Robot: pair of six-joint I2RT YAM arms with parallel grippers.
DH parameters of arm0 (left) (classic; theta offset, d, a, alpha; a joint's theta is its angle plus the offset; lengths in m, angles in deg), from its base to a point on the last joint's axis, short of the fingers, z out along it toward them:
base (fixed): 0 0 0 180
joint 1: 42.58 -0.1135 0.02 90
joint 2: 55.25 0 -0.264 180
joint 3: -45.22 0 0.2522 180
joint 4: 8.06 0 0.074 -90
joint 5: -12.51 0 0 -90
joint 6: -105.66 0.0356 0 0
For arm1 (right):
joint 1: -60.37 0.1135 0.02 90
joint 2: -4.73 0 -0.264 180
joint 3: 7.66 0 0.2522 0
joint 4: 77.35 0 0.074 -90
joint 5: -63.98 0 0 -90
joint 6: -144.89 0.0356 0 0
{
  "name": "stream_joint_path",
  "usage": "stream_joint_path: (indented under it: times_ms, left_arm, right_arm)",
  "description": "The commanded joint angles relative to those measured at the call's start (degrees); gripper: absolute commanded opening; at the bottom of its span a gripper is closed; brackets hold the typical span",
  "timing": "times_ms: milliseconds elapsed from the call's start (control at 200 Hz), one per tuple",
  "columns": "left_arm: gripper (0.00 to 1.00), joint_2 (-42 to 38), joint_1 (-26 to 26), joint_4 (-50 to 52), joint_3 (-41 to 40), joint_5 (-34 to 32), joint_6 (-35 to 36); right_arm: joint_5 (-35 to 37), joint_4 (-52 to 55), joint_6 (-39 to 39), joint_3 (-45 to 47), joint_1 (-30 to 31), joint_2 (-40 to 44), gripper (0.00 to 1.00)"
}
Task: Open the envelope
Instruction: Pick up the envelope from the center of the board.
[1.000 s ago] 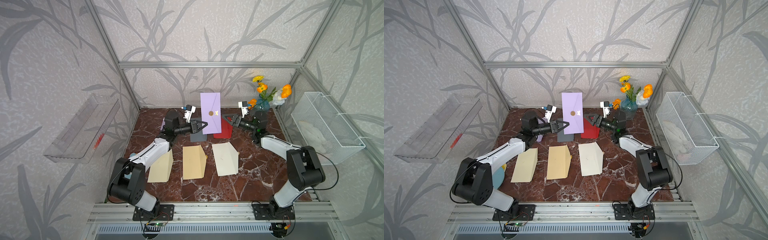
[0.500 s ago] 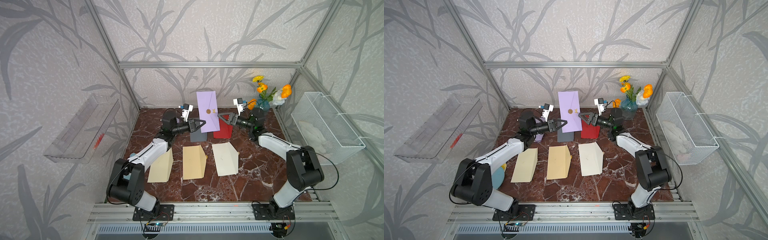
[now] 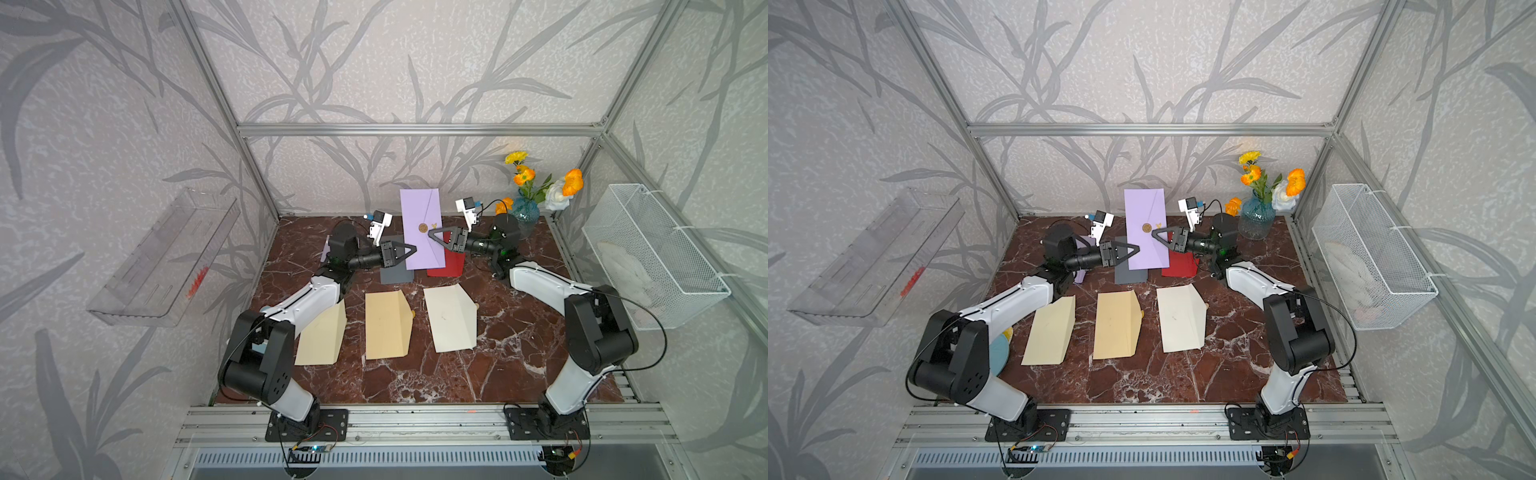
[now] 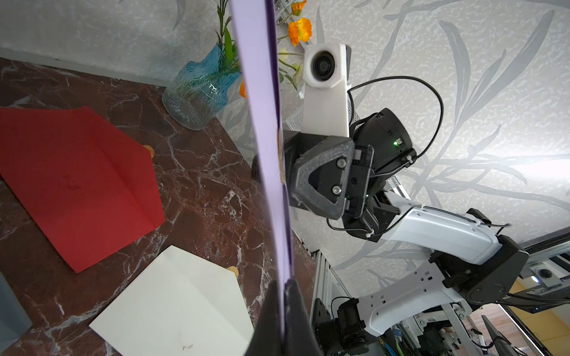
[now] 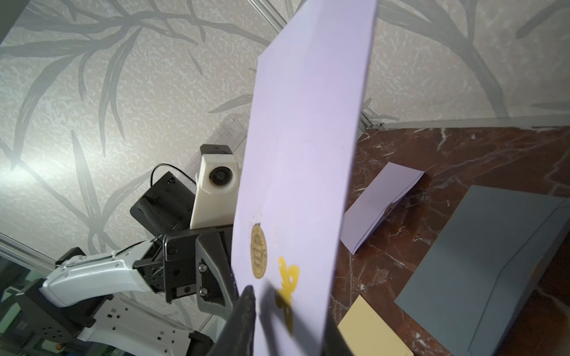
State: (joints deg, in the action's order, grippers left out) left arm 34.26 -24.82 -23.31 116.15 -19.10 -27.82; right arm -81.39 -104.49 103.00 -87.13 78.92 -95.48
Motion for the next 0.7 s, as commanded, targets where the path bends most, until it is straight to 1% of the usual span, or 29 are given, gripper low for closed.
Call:
stream_joint_path:
  times_ms: [0, 55, 135, 175, 280, 350, 420, 510, 695]
  left_arm:
    - [0.00, 0.8, 0.1, 2.2, 2.2, -0.4, 1.6]
    - [0.00, 1.3, 0.1, 3.1, 2.6, -0.8, 1.8]
    - [0.00, 2.0, -0.2, 3.1, 2.9, -1.4, 1.5]
    - [0.02, 2.2, -0.2, 2.8, 3.0, -1.7, 1.3]
    - [0.15, 2.5, -0.8, 2.0, 3.5, -1.8, 0.9]
    - [0.27, 2.2, -1.3, 0.5, 3.6, -1.9, 0.4]
    - [0.34, 1.8, -1.8, -0.8, 3.9, -2.3, 0.1]
    - [0.39, 1.7, -2.2, -2.6, 4.9, -2.4, -0.2]
    - [0.40, 4.0, -2.3, -9.1, 7.3, 0.0, -4.7]
  right_arm:
    - [-1.7, -3.5, 0.7, -1.6, 0.4, -0.3, 0.15]
    - [-1.9, -4.1, 1.2, -1.3, 0.4, -0.3, 0.07]
    - [-2.1, -5.9, 2.6, -0.8, 0.3, -0.4, 0.00]
    - [-2.4, -5.9, 2.7, -0.6, 0.4, -0.5, 0.00]
    - [-2.7, -6.4, 3.2, 0.3, 0.4, -0.2, 0.00]
    - [-2.8, -5.8, 2.9, 1.1, 0.3, 0.3, 0.00]
    - [-3.1, -5.3, 2.5, 1.8, 0.3, 0.8, 0.00]
    - [-3.5, -4.7, 2.2, 2.7, 0.4, 1.4, 0.00]
    - [-5.1, -2.8, 0.5, 3.4, 0.9, 1.9, 0.00]
